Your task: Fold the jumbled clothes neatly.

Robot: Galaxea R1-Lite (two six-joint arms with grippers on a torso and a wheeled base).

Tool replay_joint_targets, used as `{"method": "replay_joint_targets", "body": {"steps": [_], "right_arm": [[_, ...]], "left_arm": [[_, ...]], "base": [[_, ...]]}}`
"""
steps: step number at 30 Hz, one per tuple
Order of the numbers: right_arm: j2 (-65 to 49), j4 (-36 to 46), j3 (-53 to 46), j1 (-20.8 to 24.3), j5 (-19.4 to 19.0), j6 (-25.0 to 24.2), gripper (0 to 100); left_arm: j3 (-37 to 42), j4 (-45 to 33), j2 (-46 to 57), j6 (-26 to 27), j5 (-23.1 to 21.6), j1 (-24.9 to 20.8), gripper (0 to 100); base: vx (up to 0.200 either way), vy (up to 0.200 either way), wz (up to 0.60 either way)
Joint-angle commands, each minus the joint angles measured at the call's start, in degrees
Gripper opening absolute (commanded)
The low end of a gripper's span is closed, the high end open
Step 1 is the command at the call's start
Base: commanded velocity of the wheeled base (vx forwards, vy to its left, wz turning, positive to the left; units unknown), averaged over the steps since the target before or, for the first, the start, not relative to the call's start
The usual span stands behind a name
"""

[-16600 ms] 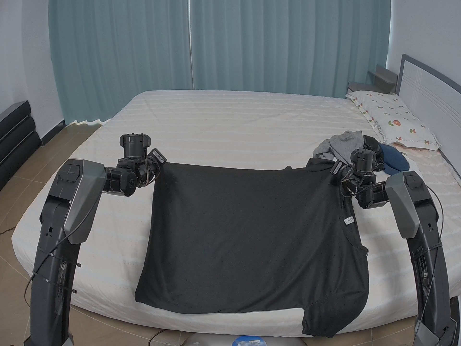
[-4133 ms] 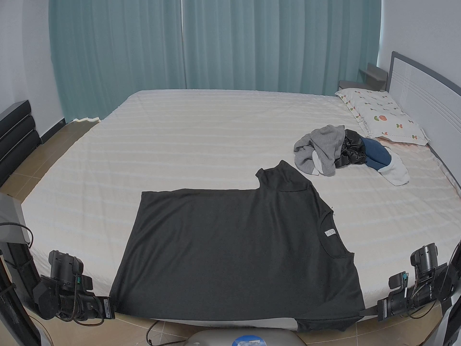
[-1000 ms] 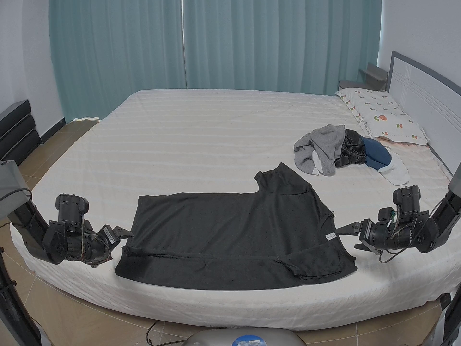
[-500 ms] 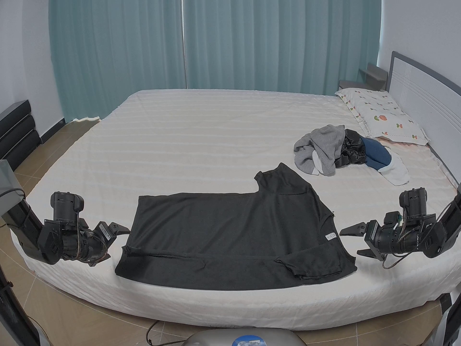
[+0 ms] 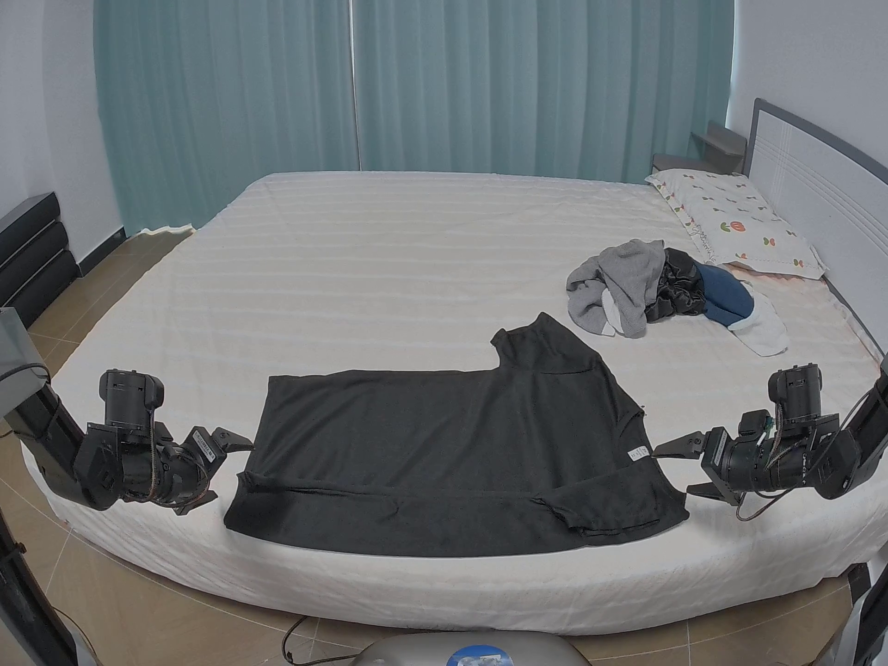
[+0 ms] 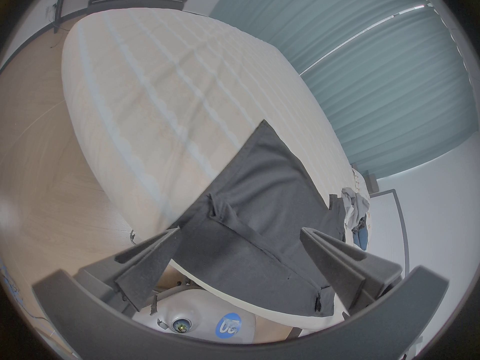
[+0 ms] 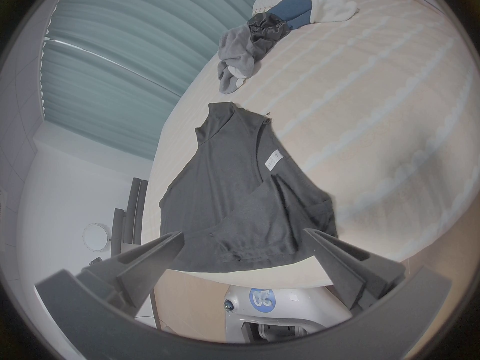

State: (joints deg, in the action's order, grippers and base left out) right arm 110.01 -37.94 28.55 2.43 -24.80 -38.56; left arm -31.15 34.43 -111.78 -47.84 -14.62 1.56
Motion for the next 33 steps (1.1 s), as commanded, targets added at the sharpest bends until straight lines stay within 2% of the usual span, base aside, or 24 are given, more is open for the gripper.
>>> {"method": "replay_joint_targets", "body": {"steps": [1,6,12,16,23,27,31,33], "right_arm": [[0.29,0.06,0.01,0.12,0.01,-0.03,100],[0.29,-0.03,0.01,0.47,0.01,0.06,100],[0.38,-0.03,0.01,0.56,0.01,0.06,100],[0.38,-0.03,0.01,0.56,0.01,0.06,100],[1.09,-0.21,0.19,0.56,0.19,0.15,100],[1.26,-0.21,0.45,0.56,0.19,0.15,100],[1.88,-0.30,0.63,0.56,0.36,0.15,100],[2.40,-0.30,0.81,0.56,0.36,0.24,100]], "left_arm": [[-0.14,0.03,-0.37,-2.09,-1.38,-1.47,100],[-1.28,-0.24,-1.78,-4.28,-2.52,-2.62,100],[-2.60,-0.06,-6.09,-4.20,-1.64,-8.15,100],[-3.92,-0.32,-7.32,-4.20,-1.20,-9.29,100],[-9.55,-0.41,-11.89,-4.20,3.28,-9.21,100],[-13.50,-0.50,-13.91,-4.46,4.42,-8.33,100],[-14.20,0.03,-13.91,-7.10,4.42,-7.89,100],[-15.61,-0.06,-13.38,-10.17,4.42,-6.66,100]], "base": [[0.000,0.000,0.00],[0.000,0.000,0.00],[0.000,0.000,0.00],[0.000,0.000,0.00],[0.000,0.000,0.00],[0.000,0.000,0.00],[0.000,0.000,0.00],[0.000,0.000,0.00]]}}
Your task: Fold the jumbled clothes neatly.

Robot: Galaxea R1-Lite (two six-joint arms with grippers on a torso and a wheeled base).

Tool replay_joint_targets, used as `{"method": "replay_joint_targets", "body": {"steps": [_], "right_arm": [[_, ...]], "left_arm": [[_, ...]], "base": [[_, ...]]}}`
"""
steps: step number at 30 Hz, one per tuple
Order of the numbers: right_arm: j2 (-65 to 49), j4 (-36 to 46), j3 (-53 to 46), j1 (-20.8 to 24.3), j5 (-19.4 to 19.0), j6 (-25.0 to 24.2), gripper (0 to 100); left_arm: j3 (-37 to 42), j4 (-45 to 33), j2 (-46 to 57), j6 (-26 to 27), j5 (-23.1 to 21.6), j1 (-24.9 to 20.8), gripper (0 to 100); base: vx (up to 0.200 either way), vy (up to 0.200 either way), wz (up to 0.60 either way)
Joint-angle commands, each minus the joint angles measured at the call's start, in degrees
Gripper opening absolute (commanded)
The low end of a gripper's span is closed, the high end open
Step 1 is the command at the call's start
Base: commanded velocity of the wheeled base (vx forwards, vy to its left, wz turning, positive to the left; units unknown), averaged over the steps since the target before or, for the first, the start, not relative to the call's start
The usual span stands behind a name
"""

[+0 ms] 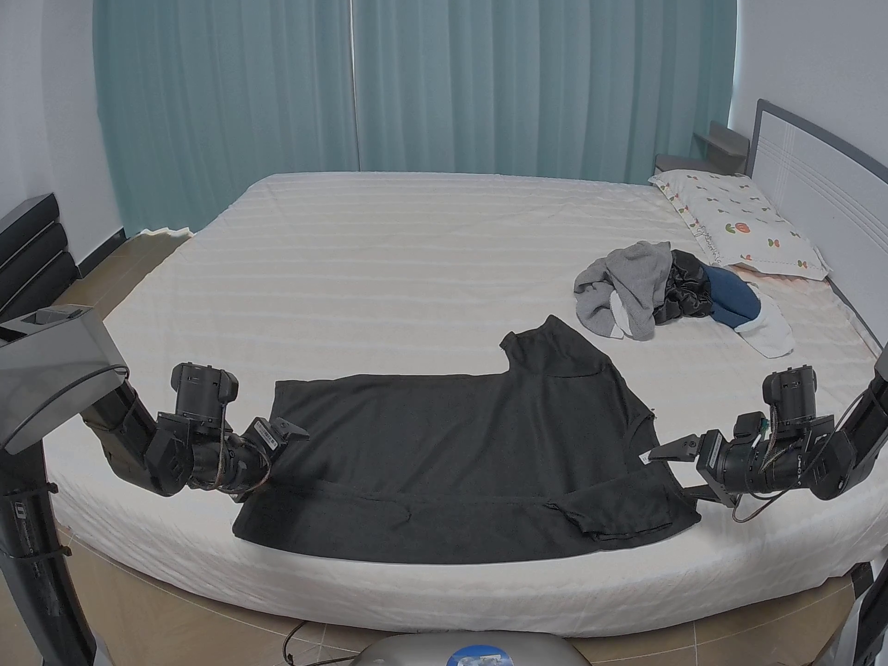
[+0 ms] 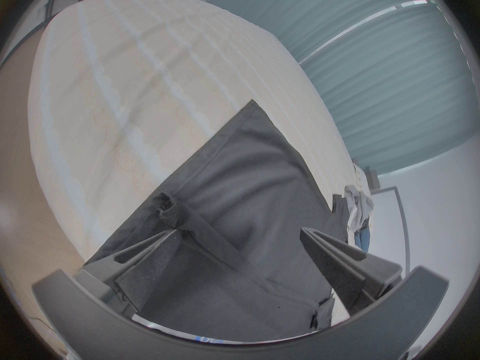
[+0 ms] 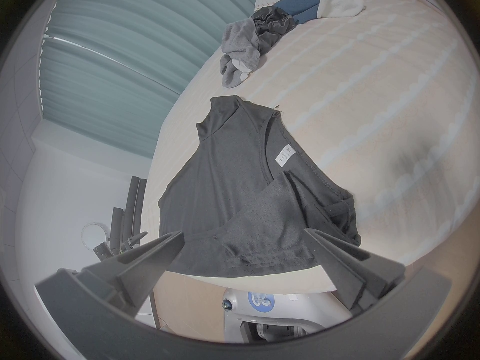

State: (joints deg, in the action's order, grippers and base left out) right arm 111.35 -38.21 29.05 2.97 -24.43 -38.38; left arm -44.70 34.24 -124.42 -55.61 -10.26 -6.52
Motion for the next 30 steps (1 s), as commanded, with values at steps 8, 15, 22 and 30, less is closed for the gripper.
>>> {"method": "replay_joint_targets", "body": {"steps": [8,15,22,30], "right_arm": [[1.24,-0.03,0.39,0.19,0.08,0.06,100],[1.24,-0.03,0.31,0.19,0.08,0.06,100],[1.15,-0.12,0.13,0.01,0.08,0.14,100],[1.33,-0.03,0.13,0.01,0.08,0.23,100]], "left_arm": [[-1.35,0.03,3.30,-4.50,-0.37,4.15,100],[1.99,-0.05,6.47,-0.20,-6.17,7.40,100],[5.59,-0.05,3.92,13.95,-9.69,7.23,100],[4.89,0.30,-0.21,18.79,-9.16,5.64,100]], "base": [[0.000,0.000,0.00],[0.000,0.000,0.00],[0.000,0.000,0.00],[0.000,0.000,0.00]]}}
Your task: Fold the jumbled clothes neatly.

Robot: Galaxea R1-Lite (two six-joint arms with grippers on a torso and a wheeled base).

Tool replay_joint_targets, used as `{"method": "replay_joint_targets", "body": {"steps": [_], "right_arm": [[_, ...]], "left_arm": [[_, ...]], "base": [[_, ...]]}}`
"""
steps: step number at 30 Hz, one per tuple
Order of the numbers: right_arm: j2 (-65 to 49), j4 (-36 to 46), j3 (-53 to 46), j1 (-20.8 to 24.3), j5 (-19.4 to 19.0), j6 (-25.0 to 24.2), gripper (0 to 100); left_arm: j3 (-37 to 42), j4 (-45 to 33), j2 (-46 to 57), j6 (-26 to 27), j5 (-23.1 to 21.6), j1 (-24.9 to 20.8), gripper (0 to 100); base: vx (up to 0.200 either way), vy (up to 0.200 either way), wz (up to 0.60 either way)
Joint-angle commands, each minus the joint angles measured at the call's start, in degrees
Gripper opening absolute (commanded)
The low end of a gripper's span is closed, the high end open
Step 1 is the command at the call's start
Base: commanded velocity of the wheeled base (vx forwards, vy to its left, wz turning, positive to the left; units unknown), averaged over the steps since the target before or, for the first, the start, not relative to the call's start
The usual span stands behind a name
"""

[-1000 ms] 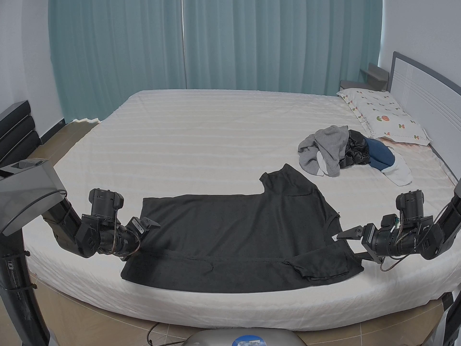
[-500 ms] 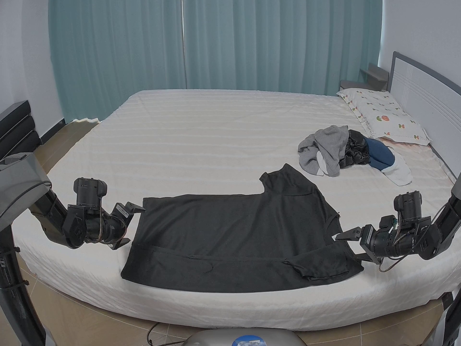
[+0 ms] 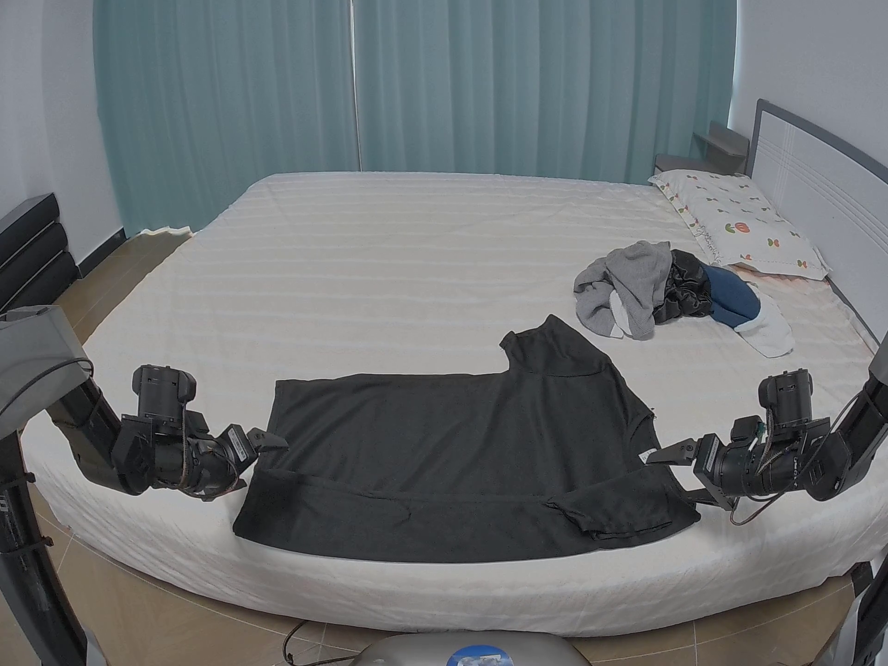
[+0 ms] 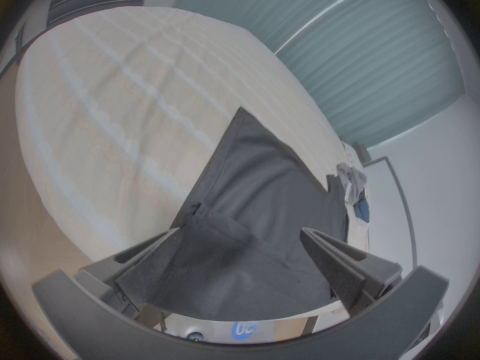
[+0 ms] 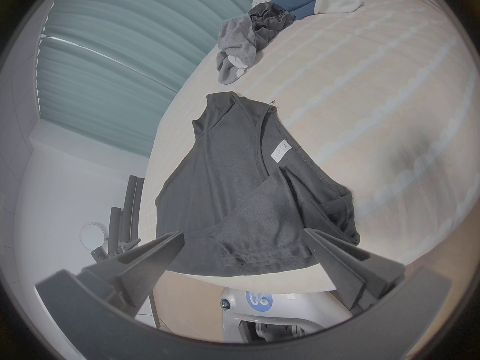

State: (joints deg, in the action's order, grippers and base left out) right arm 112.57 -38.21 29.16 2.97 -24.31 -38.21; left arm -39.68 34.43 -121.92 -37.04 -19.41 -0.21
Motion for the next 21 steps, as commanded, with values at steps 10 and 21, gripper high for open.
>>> {"method": "replay_joint_targets", "body": {"steps": [10,21], "right_arm": [[0.11,-0.03,-0.16,0.10,0.05,0.24,100],[-0.60,-3.19,-0.07,0.54,0.14,0.32,100]], "left_arm": [[-1.98,0.03,-3.68,0.12,0.25,-0.67,0],[2.33,-0.06,1.51,-0.67,1.92,0.21,0]], "base": [[0.000,0.000,0.00],[0.000,0.000,0.00]]}}
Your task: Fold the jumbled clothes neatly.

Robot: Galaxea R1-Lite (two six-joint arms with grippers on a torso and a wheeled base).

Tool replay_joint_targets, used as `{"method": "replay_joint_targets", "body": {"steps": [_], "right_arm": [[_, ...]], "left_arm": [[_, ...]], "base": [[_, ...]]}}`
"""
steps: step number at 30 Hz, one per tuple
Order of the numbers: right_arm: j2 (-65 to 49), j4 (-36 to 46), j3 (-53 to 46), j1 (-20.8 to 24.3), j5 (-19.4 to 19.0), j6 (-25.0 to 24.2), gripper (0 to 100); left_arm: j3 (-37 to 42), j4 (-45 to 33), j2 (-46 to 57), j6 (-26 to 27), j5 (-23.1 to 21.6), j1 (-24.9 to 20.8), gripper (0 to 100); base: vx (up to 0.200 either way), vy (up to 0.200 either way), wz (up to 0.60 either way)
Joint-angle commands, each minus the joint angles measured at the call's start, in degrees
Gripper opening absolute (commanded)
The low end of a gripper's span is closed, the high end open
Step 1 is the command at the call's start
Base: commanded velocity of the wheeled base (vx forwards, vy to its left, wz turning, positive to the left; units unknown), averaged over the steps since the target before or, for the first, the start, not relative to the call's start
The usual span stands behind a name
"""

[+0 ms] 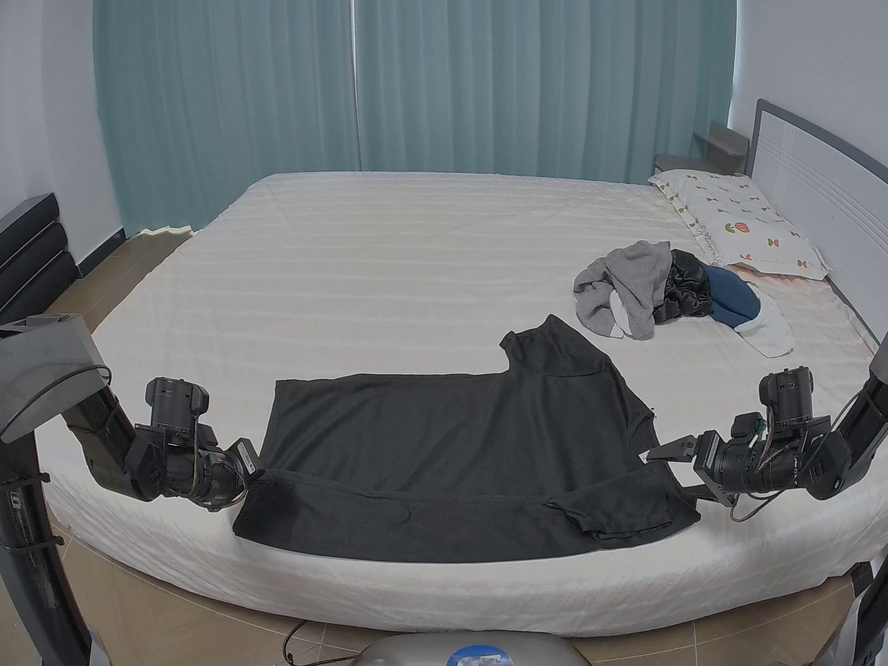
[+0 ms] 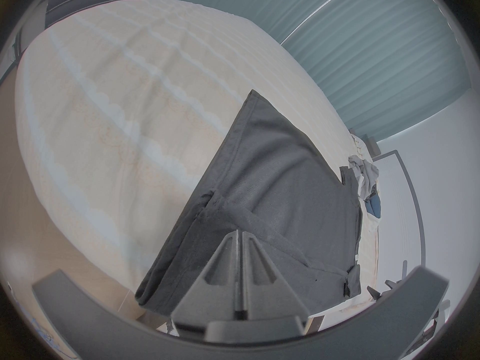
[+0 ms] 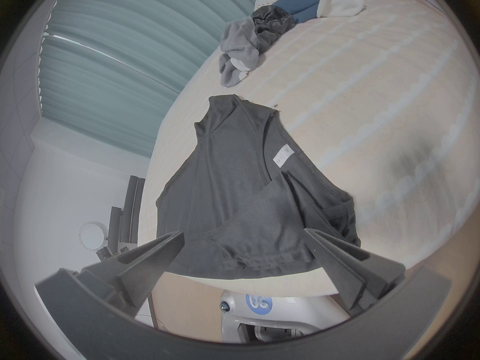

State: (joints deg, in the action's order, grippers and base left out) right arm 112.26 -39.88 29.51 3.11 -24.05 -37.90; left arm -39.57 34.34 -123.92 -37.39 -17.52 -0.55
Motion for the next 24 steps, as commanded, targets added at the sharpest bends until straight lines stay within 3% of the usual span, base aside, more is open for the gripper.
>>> {"method": "replay_joint_targets", "body": {"steps": [1,13,14,24], "right_arm": [[-0.03,-1.87,-0.51,0.67,-0.03,0.02,100],[-0.29,-1.78,0.19,1.11,2.78,1.25,100],[-0.29,-1.78,0.28,1.11,2.78,1.25,100],[0.68,-1.87,1.34,3.92,2.96,2.83,100]], "left_arm": [[2.66,0.02,4.21,-0.58,0.03,0.64,0],[1.95,0.11,5.27,-2.51,-0.32,2.13,0],[1.95,0.11,5.18,-2.51,-0.32,2.22,100],[-3.67,0.29,-1.94,-2.25,0.03,-0.07,100]], "base": [[0.000,0.000,0.00],[0.000,0.000,0.00],[0.000,0.000,0.00],[0.000,0.000,0.00]]}}
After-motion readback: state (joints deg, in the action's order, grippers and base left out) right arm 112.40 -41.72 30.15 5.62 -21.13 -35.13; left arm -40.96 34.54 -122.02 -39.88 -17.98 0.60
